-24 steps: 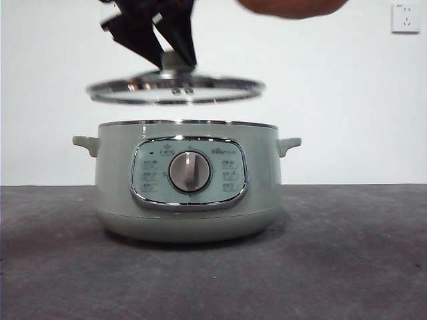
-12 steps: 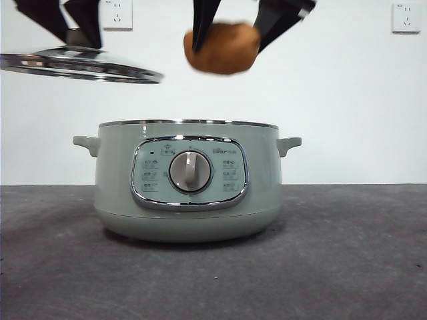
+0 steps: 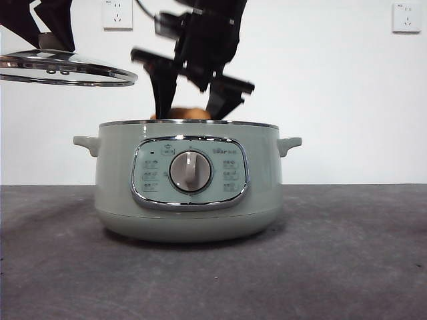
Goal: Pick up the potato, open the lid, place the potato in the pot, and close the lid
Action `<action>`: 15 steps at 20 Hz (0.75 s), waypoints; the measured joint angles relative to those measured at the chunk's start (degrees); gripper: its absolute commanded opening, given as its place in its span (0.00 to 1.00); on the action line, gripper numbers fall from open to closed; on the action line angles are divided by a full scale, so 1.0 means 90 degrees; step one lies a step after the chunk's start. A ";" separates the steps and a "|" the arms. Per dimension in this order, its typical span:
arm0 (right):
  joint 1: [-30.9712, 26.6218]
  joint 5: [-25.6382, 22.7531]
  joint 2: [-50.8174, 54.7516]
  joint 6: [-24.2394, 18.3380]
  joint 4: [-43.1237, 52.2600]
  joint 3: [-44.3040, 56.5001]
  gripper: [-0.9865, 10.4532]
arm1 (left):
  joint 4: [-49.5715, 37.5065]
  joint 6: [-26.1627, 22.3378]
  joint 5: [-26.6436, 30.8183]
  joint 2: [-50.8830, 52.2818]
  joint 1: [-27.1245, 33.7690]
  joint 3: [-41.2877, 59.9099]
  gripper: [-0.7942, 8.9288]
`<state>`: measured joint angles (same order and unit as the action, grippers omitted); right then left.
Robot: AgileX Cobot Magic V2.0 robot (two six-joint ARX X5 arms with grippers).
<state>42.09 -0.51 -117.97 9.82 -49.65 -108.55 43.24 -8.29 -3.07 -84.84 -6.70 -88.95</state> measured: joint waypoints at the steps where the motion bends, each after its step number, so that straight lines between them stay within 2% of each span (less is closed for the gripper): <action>1: 0.0000 0.0000 -0.0138 0.0000 -0.0017 -0.0007 0.10 | 0.0000 0.0000 -0.0015 0.0000 0.0000 0.0000 0.07; 2: 0.0000 0.0000 -0.0240 0.0002 -0.0058 -0.0010 0.11 | -0.0002 0.0000 -0.0017 0.0000 0.0012 0.0000 0.07; 5: 0.0000 0.0000 -0.0495 0.0002 -0.0136 -0.0010 0.29 | -0.0002 0.0000 -0.0012 0.0000 0.0068 0.0000 0.07; 10: 0.0007 0.0015 -0.0505 0.0002 -0.0238 -0.0012 0.29 | 0.0000 0.0000 -0.0017 0.0000 0.0087 0.0000 0.07; 11: 0.0007 0.0017 -0.0505 -0.0002 -0.0296 -0.0012 0.37 | 0.0000 0.0000 -0.0017 0.0000 0.0085 0.0000 0.07; 13: 0.0007 0.0017 -0.0505 -0.0056 -0.0372 -0.0012 0.59 | 0.0000 0.0000 -0.0017 0.0000 0.0087 0.0000 0.07; 14: 0.0007 0.0017 -0.0503 -0.0068 -0.0372 -0.0012 0.67 | 0.0000 0.0000 -0.0015 0.0000 0.0087 0.0000 0.07; 15: 0.0007 0.0017 -0.0505 -0.0068 -0.0369 -0.0012 0.70 | 0.0000 0.0000 -0.0015 0.0000 0.0087 0.0000 0.07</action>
<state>42.15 -0.36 -122.52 9.21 -52.97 -108.66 43.24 -8.29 -3.20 -84.84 -5.91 -88.95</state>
